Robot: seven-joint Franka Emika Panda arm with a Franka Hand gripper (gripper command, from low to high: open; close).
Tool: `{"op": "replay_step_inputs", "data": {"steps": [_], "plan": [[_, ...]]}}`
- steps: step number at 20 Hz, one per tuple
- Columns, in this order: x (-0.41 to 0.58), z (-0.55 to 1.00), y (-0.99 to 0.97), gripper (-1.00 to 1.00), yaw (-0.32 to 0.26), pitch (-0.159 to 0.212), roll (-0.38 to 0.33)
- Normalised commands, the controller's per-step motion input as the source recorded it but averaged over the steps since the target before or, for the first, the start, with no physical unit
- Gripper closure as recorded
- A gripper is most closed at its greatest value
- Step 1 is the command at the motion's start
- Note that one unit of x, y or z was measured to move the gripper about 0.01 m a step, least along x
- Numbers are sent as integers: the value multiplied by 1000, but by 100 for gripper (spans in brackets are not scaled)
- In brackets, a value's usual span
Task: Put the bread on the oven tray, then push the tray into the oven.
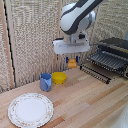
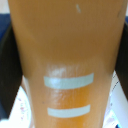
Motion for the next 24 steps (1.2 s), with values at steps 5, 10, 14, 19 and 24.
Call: {"op": "replay_step_inputs", "data": {"steps": [5,10,14,19,24], "plan": [[297,419,-73,100,-307,0,-62],[149,335,-489,100,-235,-7,5],[70,387,-738,100,-140,0,33],[89,343,-821,100,-102,0,45],[129,294,-883,100,-70,-6,56]]}}
